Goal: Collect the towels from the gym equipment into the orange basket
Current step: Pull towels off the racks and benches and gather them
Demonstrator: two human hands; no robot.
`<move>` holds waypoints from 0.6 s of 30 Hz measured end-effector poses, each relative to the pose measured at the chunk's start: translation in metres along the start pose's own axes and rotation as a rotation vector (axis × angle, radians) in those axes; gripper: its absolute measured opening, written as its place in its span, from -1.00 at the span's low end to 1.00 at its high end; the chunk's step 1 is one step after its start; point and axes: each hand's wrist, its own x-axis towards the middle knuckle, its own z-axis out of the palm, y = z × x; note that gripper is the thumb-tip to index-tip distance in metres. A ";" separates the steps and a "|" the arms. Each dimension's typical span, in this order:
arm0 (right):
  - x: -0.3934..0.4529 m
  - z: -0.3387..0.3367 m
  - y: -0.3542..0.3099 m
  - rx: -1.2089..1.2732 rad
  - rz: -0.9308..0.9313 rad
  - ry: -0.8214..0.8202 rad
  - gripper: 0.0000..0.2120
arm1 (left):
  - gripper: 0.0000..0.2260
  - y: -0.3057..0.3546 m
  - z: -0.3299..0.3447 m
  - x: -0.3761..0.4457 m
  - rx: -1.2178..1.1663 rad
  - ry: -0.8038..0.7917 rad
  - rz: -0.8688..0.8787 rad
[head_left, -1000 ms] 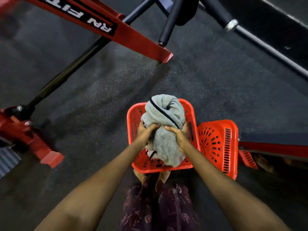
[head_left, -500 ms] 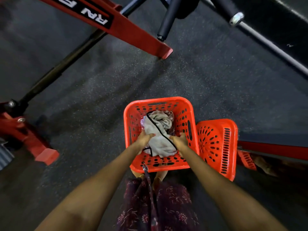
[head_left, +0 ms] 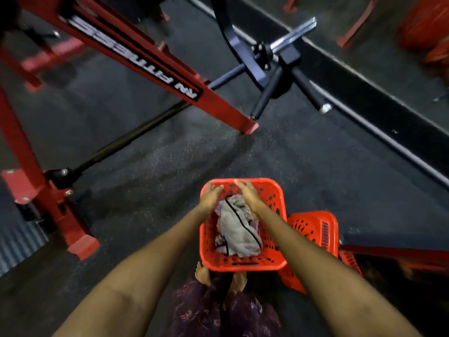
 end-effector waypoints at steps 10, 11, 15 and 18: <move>-0.103 0.093 -0.157 -0.196 -0.302 -0.260 -0.48 | -0.42 0.115 -0.131 -0.100 -0.150 0.187 0.263; -0.114 0.106 -0.170 -0.213 -0.333 -0.293 -0.46 | -0.42 0.121 -0.147 -0.108 -0.179 0.236 0.291; -0.153 0.149 -0.200 -0.275 -0.447 -0.411 -0.41 | -0.42 0.128 -0.201 -0.148 -0.262 0.420 0.362; -0.187 0.182 -0.204 -0.321 -0.489 -0.537 -0.39 | -0.44 0.111 -0.237 -0.186 -0.332 0.556 0.400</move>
